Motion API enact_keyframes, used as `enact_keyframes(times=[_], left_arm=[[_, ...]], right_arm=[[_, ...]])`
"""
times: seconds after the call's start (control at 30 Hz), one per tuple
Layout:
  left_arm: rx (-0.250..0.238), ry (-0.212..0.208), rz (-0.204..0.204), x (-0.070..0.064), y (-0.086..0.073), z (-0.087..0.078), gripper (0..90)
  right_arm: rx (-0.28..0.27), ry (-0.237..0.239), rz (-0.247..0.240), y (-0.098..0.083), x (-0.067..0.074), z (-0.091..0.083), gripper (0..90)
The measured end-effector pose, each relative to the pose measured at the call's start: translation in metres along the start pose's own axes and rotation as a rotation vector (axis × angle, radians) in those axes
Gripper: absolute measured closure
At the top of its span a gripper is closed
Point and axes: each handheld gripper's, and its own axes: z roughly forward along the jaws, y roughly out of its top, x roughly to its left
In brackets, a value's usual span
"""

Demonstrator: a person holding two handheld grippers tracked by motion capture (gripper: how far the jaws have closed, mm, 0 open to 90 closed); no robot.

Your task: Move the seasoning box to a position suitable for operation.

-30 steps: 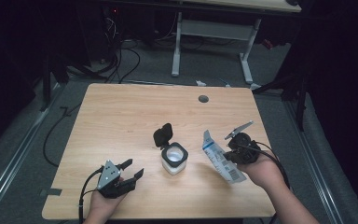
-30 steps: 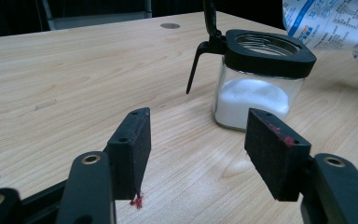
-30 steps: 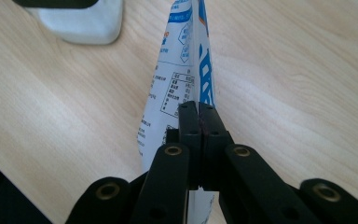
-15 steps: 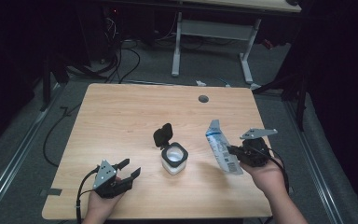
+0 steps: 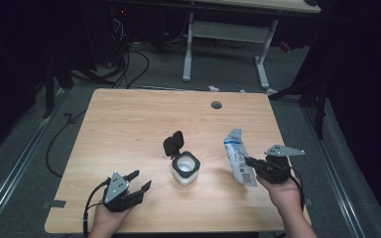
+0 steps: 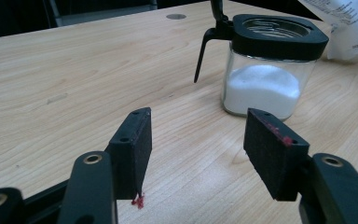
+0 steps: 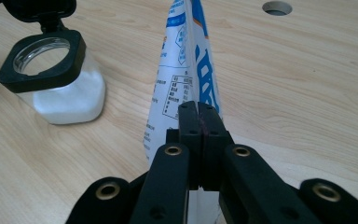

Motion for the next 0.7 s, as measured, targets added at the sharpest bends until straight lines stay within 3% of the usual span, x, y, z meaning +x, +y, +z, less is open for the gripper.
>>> enact_keyframes(times=[0.37,0.7], left_arm=[[0.007,-0.004,0.004,-0.001,-0.001,0.0,42.1],[0.01,-0.006,0.006,-0.001,-0.002,0.001,42.1]], right_arm=[[-0.061,0.0,0.002,-0.011,0.003,0.004,90.0],[-0.123,-0.037,-0.018,-0.016,0.012,0.005,90.0]])
